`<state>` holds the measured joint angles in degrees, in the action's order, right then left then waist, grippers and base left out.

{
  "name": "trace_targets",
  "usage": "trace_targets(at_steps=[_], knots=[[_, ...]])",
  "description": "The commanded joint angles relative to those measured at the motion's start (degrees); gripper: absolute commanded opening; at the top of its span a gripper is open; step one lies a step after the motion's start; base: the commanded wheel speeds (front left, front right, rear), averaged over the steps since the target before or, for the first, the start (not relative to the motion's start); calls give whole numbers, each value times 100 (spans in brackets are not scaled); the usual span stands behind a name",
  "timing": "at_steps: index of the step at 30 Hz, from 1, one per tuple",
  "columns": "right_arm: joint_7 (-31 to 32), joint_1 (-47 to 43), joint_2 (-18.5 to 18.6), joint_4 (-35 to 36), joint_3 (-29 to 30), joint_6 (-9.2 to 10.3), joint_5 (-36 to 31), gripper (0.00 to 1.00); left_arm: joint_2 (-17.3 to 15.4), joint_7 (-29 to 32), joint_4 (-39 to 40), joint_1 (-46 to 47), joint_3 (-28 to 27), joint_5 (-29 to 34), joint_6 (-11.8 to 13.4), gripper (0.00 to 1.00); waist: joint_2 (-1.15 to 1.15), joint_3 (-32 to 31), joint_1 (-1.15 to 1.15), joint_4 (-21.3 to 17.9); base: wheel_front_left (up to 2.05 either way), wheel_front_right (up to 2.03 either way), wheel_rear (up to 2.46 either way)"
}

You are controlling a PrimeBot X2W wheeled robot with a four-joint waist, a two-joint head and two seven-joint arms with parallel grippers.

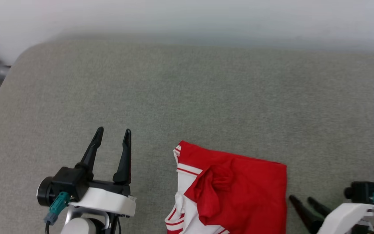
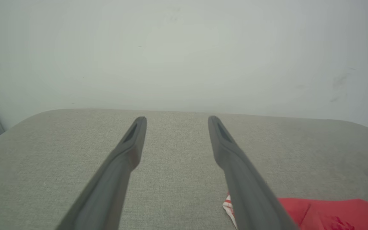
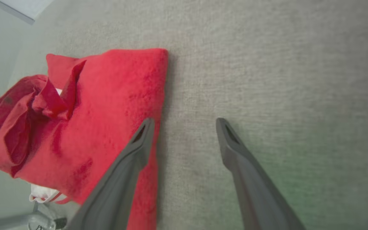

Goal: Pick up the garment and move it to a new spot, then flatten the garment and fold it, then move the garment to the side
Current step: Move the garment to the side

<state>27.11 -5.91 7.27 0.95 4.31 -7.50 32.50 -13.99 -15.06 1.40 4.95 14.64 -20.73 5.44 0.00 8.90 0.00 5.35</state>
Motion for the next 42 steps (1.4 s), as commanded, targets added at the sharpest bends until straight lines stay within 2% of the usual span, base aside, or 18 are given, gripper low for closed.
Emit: trace_targets(at_steps=[1, 11, 12, 14, 19, 22, 27, 32, 37, 38, 42], knots=[[226, 105, 44, -61, -169, 3, 148, 100, 40, -14, 13, 119, -43, 48, -49, 100, 0, 288, 0, 221, 0, 0, 0], [1248, 295, -54, -899, -756, 16, 882, 100, 306, -14, -83, 312, -292, 246, -326, 100, 0, 726, 0, 424, 0, 0, 0], [1328, 339, -127, -995, -816, 16, 975, 0, 351, -15, -139, 320, -357, 299, -392, 100, 0, 708, 0, 437, 0, 0, 0], [1274, 387, -136, -889, -843, 9, 990, 0, 393, -15, -180, 280, -390, 346, -431, 100, 0, 647, 0, 418, 0, 0, 0], [975, 596, 107, -490, -930, 7, 744, 0, 386, -15, -267, 156, -460, 471, -486, 100, 0, 348, 0, 254, 0, 0, 0], [836, 722, 327, -307, -1019, 5, 341, 0, 363, -15, -266, 60, -503, 514, -485, 100, 0, 153, 0, 24, 0, 0, 0], [835, 817, 724, -98, -1122, 5, -333, 0, 303, -15, -211, -91, -538, 558, -481, 100, 0, -17, 0, -538, 0, 0, 0], [1005, 948, 1088, 203, -1090, 4, -712, 0, 256, -13, -135, -96, -521, 574, -505, 100, 0, 49, 0, -1224, 0, 0, 0], [1111, 1258, 1465, 415, -946, 4, -955, 0, 204, 8, 22, 80, -471, 620, -532, 100, 0, 398, 0, -1863, 0, 0, 0], [1111, 1258, 1465, 415, -946, 4, -955, 0, 204, 8, 22, 80, -471, 620, -532, 100, 0, 398, 0, -1863, 0, 0, 0], [1085, 1654, 1609, 524, -810, 4, -1074, 0, 91, 69, 181, 270, -466, 679, -557, 100, 0, 848, 0, -2315, 0, 0, 0]])
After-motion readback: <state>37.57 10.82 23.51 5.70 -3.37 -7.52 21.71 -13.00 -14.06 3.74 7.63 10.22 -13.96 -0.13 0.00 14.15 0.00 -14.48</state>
